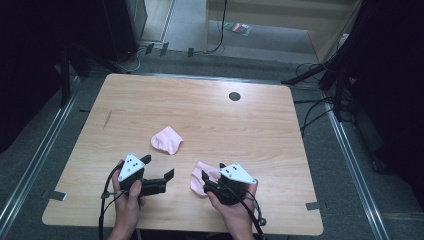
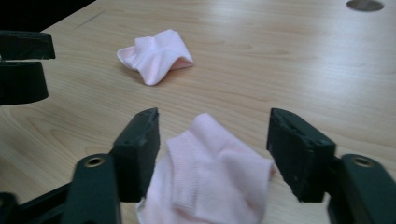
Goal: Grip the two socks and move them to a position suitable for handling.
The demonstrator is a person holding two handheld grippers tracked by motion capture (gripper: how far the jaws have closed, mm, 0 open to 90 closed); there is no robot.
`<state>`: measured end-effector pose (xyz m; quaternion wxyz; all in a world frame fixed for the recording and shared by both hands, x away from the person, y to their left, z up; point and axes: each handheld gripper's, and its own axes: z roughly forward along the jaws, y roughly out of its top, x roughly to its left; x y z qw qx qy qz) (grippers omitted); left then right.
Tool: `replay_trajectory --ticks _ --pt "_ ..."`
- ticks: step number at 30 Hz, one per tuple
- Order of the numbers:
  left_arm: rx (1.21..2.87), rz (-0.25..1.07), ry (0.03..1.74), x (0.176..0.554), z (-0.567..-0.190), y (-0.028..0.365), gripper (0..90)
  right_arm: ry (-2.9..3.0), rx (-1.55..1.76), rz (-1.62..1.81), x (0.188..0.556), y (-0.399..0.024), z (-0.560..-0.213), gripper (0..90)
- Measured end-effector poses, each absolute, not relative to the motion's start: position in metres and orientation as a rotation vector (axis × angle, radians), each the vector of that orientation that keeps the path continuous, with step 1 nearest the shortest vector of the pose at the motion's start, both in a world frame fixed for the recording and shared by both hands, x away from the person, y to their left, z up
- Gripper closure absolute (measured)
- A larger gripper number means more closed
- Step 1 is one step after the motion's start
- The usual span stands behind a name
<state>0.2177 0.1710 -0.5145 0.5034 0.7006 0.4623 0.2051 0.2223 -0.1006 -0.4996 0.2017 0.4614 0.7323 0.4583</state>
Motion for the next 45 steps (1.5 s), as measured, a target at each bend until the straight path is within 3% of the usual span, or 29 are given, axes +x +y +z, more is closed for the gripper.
replay_trajectory --ticks 7,11,23,32,37,39,45 --pt "1.824 0.389 1.046 0.208 -0.527 0.149 4.4 2.181 1.255 1.303 0.228 -0.113 -0.508 57.8" --pt "1.911 0.331 1.037 0.207 -0.533 0.128 4.6 2.256 1.203 1.206 0.226 -0.106 -0.52 58.1" --pt "1.951 0.178 1.025 0.214 -0.543 0.102 47.7 2.399 1.099 1.183 0.231 -0.099 -0.54 59.8" --pt "2.024 0.211 1.074 0.22 -0.548 0.09 61.5 2.398 1.14 1.171 0.234 -0.101 -0.545 86.8" --pt "2.044 0.249 1.069 0.222 -0.549 0.086 75.5 2.382 1.227 1.271 0.236 -0.107 -0.539 88.8" --pt "2.051 0.245 1.06 0.223 -0.55 0.087 90.0 2.367 1.237 1.284 0.236 -0.11 -0.536 88.9" --pt "2.051 0.214 1.042 0.225 -0.55 0.091 90.0 2.327 1.269 1.336 0.237 -0.115 -0.529 89.1"
